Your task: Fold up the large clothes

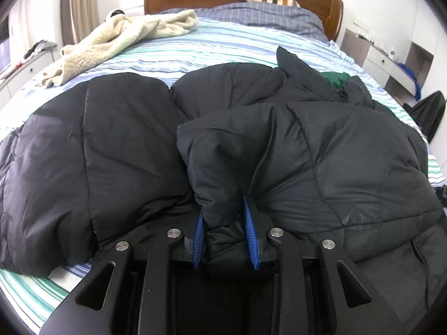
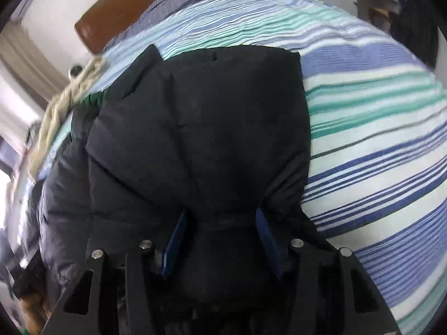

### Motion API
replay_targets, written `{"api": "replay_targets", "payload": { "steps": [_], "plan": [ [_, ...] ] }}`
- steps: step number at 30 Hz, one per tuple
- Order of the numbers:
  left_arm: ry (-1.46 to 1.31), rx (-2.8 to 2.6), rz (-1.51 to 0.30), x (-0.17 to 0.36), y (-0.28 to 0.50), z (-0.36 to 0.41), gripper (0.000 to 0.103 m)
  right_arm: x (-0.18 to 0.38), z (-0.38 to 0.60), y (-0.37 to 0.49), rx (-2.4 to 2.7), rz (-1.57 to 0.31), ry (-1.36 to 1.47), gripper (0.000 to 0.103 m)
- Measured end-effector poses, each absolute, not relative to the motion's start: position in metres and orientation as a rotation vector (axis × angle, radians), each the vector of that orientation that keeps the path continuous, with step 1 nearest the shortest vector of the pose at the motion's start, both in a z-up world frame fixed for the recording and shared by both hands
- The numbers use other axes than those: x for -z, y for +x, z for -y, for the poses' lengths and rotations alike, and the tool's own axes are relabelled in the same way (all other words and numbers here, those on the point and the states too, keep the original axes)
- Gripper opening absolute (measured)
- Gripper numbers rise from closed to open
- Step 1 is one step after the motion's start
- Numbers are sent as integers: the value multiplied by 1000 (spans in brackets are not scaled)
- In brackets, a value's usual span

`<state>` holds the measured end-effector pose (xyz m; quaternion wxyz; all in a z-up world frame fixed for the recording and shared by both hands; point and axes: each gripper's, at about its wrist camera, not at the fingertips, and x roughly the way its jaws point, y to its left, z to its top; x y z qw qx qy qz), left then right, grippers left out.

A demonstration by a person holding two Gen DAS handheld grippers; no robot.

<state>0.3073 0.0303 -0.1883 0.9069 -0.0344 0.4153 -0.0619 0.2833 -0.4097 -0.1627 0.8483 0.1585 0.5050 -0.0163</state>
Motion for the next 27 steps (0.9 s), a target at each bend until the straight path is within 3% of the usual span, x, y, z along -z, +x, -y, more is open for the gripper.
{"api": "replay_targets", "payload": {
  "steps": [7, 9, 12, 13, 19, 27],
  "plan": [
    [-79, 132, -851, 190, 304, -31, 28, 75, 420, 297, -18, -786, 359, 52],
    [-71, 128, -850, 191, 304, -29, 28, 83, 421, 319, -34, -791, 388, 52],
    [-67, 130, -844, 191, 302, -27, 28, 162, 424, 355, 13, -1068, 432, 51],
    [-66, 130, -843, 191, 302, -27, 28, 182, 420, 353, 2, -1060, 422, 50],
    [-57, 126, -844, 191, 303, -24, 28, 178, 399, 335, 60, -976, 306, 51],
    [-40, 117, -846, 191, 303, -21, 28, 104, 372, 239, 69, -864, 241, 53]
  ]
}}
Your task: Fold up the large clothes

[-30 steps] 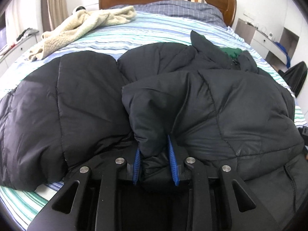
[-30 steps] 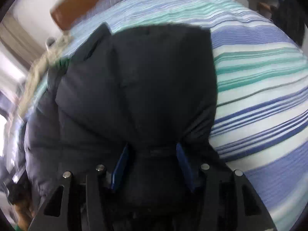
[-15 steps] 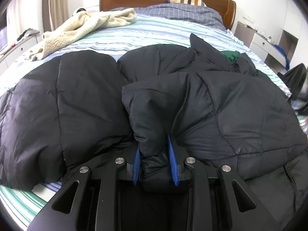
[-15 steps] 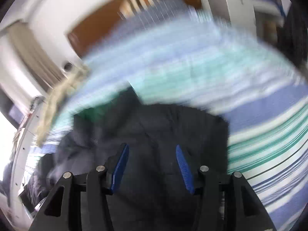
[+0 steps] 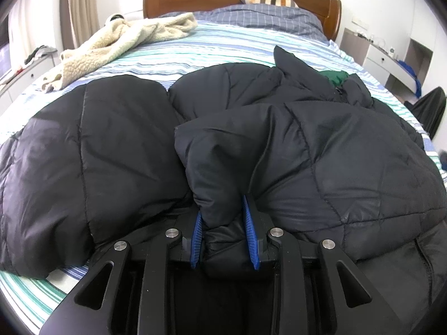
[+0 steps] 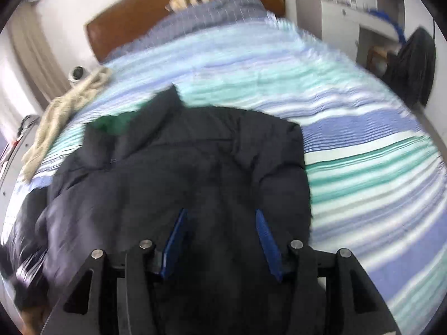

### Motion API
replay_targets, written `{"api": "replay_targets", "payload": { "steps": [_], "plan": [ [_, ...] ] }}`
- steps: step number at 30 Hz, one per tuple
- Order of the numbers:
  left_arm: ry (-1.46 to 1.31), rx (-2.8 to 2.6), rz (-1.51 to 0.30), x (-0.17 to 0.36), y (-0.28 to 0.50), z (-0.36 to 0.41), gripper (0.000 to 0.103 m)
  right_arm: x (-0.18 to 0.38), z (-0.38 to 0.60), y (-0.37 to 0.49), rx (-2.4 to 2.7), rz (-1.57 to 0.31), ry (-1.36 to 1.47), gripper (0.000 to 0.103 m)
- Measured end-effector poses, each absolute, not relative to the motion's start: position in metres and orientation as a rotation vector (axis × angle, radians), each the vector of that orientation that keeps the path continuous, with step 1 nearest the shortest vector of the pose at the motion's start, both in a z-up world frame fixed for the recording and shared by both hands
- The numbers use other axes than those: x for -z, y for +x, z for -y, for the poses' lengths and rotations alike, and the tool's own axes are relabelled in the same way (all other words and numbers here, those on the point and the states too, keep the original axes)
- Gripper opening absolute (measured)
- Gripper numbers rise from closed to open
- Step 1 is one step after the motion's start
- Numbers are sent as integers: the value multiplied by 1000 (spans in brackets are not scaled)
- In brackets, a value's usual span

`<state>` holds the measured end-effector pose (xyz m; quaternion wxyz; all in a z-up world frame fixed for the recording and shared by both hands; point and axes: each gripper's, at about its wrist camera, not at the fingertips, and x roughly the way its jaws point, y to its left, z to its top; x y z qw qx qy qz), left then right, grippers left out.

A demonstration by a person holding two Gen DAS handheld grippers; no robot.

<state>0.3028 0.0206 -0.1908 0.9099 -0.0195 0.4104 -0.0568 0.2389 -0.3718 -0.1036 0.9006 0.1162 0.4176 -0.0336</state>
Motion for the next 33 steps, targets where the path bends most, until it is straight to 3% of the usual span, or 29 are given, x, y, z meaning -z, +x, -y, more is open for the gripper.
{"api": "replay_targets", "payload": {
  "steps": [4, 8, 11, 13, 16, 19, 23, 29, 33],
  "plan": [
    [-14, 105, -852, 189, 304, -16, 28, 163, 359, 228, 22, -1024, 203, 58],
    [46, 72, -867, 185, 304, -10, 33, 157, 355, 221, 71, -1030, 205, 58],
    [140, -6, -890, 174, 296, -6, 59, 133, 356, 200, 111, -1004, 214, 58],
    [127, -1, -898, 166, 277, -10, 85, 114, 350, 171, 128, -938, 178, 59],
    [31, 116, -906, 146, 225, -24, 97, 98, 332, 101, 74, -859, 122, 74],
    [-28, 200, -882, 123, 168, -40, 101, 101, 317, 44, 50, -811, 92, 78],
    [-62, 163, -842, 111, 117, -71, 102, 148, 309, 16, 36, -863, 37, 84],
    [-206, -13, -874, 125, 109, -149, 102, 151, 309, 19, 25, -850, 36, 85],
    [-527, -120, -842, 142, 126, -227, 102, 152, 309, 28, 32, -839, 34, 85]
  ]
}}
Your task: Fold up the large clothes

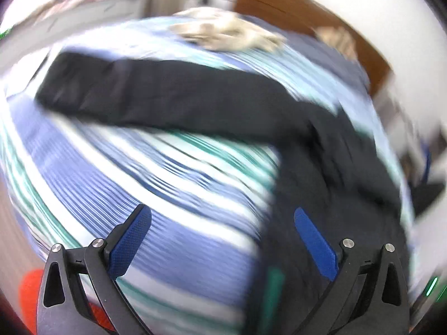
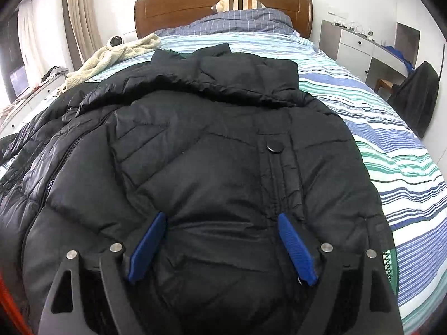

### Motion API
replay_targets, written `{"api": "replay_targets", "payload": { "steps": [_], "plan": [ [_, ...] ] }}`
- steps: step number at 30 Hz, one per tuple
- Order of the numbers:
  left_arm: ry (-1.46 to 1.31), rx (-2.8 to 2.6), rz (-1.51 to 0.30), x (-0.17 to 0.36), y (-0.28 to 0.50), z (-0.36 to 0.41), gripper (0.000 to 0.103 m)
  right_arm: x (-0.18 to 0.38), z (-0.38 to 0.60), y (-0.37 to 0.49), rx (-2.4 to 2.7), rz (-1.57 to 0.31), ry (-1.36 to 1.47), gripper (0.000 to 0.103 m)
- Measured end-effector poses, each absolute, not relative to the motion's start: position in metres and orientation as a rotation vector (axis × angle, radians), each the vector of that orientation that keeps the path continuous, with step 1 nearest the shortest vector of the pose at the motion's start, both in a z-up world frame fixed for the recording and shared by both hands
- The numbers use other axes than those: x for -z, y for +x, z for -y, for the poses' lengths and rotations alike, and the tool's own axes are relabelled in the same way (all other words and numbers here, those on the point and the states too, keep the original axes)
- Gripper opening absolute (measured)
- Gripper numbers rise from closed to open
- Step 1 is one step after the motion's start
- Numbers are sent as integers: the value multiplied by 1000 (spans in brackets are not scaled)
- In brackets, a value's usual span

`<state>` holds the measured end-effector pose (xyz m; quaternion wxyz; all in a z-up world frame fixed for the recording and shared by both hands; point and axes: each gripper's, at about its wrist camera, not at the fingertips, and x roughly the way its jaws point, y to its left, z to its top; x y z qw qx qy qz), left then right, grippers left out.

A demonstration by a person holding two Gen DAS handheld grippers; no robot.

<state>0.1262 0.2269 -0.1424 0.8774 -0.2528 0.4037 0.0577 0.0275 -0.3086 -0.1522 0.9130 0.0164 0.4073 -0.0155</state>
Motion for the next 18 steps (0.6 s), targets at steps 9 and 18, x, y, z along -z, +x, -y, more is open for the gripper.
{"api": "replay_targets", "payload": {
  "steps": [9, 18],
  "plan": [
    [-932, -362, -783, 182, 209, -344, 102, 157, 307, 33, 30, -831, 33, 85],
    [-558, -486, -743, 117, 233, -334, 5, 161, 304, 31, 35, -785, 24, 85]
  ]
}}
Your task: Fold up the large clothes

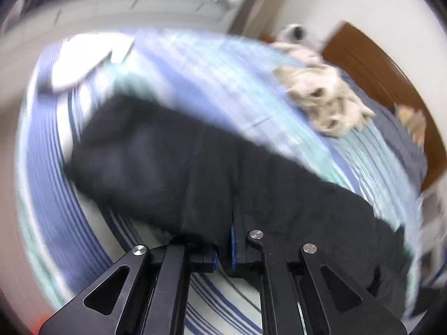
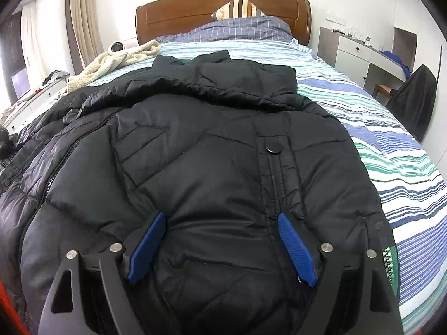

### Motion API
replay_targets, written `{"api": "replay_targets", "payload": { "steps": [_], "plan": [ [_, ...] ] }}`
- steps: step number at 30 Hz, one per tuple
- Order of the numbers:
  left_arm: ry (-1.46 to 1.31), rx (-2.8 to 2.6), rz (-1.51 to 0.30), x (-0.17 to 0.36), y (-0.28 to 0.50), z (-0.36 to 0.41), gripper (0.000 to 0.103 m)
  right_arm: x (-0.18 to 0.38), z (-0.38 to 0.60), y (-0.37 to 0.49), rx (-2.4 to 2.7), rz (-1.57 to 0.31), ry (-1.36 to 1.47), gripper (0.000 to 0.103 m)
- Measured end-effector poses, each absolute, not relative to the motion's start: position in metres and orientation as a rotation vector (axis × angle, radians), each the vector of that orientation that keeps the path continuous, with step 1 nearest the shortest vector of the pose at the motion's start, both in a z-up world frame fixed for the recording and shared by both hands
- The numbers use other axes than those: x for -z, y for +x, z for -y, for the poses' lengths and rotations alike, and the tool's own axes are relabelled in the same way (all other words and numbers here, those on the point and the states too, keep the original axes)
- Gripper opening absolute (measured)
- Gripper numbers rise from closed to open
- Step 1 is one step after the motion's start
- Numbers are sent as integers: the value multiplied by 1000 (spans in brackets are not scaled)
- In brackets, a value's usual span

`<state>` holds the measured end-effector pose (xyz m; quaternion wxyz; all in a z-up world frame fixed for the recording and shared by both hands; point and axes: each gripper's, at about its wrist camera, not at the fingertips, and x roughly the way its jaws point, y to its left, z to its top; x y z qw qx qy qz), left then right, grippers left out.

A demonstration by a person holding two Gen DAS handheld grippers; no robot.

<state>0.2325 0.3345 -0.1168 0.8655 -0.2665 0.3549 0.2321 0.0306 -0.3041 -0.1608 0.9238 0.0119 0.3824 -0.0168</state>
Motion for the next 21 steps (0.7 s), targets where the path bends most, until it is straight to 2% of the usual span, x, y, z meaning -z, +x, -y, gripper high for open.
{"api": "replay_targets", "payload": {
  "steps": [4, 8, 11, 14, 15, 16, 18, 20, 21],
  "plan": [
    [-269, -396, -621, 29, 248, -262, 5, 162, 303, 32, 35, -775, 22, 85],
    [74, -200, -443, -51, 246, -131, 5, 163, 304, 33, 30, -773, 28, 85],
    [306, -18, -362, -61, 242, -17, 7, 163, 304, 34, 28, -772, 33, 85],
    [513, 157, -368, -26, 230, 89, 18, 163, 304, 33, 25, -767, 36, 85],
    [567, 198, -386, -10, 228, 113, 32, 163, 304, 34, 25, -767, 37, 85],
    [642, 249, -430, 17, 226, 145, 66, 163, 304, 34, 25, -769, 37, 85],
    [744, 319, -518, 70, 222, 186, 99, 164, 304, 35, 24, -771, 36, 85],
    [851, 374, -600, 122, 209, 211, 95, 164, 303, 35, 22, -772, 36, 85],
    [903, 375, -627, 143, 200, 216, 89, 164, 303, 35, 22, -772, 36, 85]
  ]
}}
